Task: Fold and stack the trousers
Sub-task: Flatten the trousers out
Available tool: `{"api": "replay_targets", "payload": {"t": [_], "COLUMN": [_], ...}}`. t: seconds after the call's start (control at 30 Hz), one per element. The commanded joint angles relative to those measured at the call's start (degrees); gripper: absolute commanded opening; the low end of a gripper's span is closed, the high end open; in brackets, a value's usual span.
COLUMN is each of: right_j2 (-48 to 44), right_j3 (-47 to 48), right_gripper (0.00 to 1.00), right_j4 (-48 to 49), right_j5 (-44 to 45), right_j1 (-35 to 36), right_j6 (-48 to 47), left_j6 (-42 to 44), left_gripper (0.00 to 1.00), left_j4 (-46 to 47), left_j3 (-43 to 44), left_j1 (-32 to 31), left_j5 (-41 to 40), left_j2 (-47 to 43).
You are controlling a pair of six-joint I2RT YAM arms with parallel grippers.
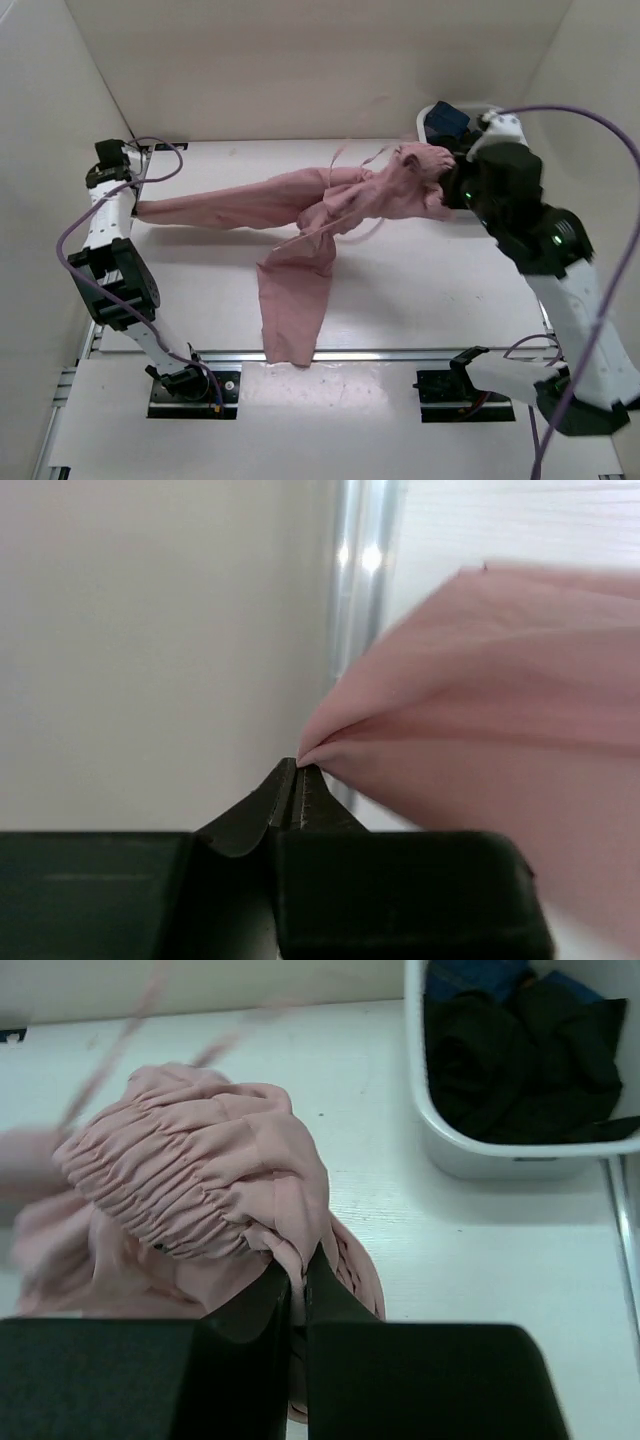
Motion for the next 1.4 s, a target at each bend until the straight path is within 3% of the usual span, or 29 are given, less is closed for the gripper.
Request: {"api": "replay_targets", "payload": {"t": [0.0, 0.17, 0.37, 0.5, 0.57, 0.6, 0.63, 0.67, 0.7, 0.73, 0.77, 0.8, 0.83, 0.93, 1.03, 1.17, 1.37], "right_j2": [-3.1, -6.3, -8.7, -9.3, -7.8, -7.2, -6.6, -4.8, -4.0, -3.3, -3.3, -3.3, -4.2, -8.8, -10.1, -5.7, 5.9], "right_j3": [-7.0, -14.2, -24.2, -28.3, -28.3, -27.6, -27.6, -27.6, -27.6, -27.6, -27.6, -27.6, -27.6, -29.2, -32.4, -34.8, -33.3], "right_gripper": [0.00, 0.00, 0.00, 0.00, 0.06, 0.17, 0.36, 0.91, 0.99, 0.99, 0.99, 0.99, 0.99, 0.99, 0.99, 0.99, 0.95], "right_j4": [-4.4, -6.5, -6.4, -3.7, -1.7, -1.0, -0.4, -1.0, -2.0, -3.2, -5.4, -6.0, -6.0, -5.2, -2.0, -0.1, 4.5], "right_j5": [6.2, 13.5, 14.8, 12.5, 9.5, 7.5, 5.3, 3.7, 3.7, 3.7, 3.7, 2.5, 1.4, -3.4, -6.9, -7.4, -6.6], "right_j1": [-1.4, -1.4, -1.9, -4.7, -7.4, -8.3, -9.6, -10.1, -10.8, -12.8, -14.0, -16.5, -17.6, -19.6, -19.6, -21.7, -26.1], "right_j6": [-1.2, -0.2, 4.0, 4.7, 4.7, 4.7, 4.7, 5.4, 7.2, 8.2, 9.3, 10.7, 10.7, 13.2, 16.5, 19.8, 24.0], "left_j6": [4.8, 6.6, 7.7, 7.7, 7.7, 7.7, 7.7, 6.9, 5.5, 4.7, 3.9, 3.4, 3.4, 6.0, 7.3, 2.7, -1.8], "left_gripper": [0.14, 0.14, 0.14, 0.14, 0.14, 0.27, 0.38, 0.61, 0.84, 0.95, 1.00, 1.00, 1.00, 1.00, 1.00, 1.00, 1.00], "left_j4": [-3.7, -3.7, -3.7, -3.7, -5.1, -6.2, -7.9, -11.1, -12.4, -13.7, -15.5, -16.4, -17.4, -21.3, -26.4, -27.3, -19.7], "left_j3": [2.3, 6.3, 9.3, 18.6, 23.6, 28.2, 29.9, 30.9, 30.9, 30.9, 30.0, 27.3, 27.3, 16.3, -0.9, -14.1, -20.7], "left_j1": [1.8, 3.6, 4.3, 1.3, -0.7, -3.4, -4.9, -6.4, -8.8, -9.6, -10.3, -11.6, -12.5, -16.8, -29.4, -38.3, -45.0], "left_j5": [-4.4, -6.6, -7.2, -8.7, -10.2, -11.3, -11.3, -12.3, -10.9, -8.5, -5.5, 1.8, 5.6, 16.0, 22.3, 28.6, 30.2], "left_j2": [-3.6, -4.1, -2.3, 6.0, 10.1, 12.2, 15.8, 16.8, 16.8, 15.2, 13.4, 11.3, 8.9, -2.2, -12.9, -14.6, -11.2]}}
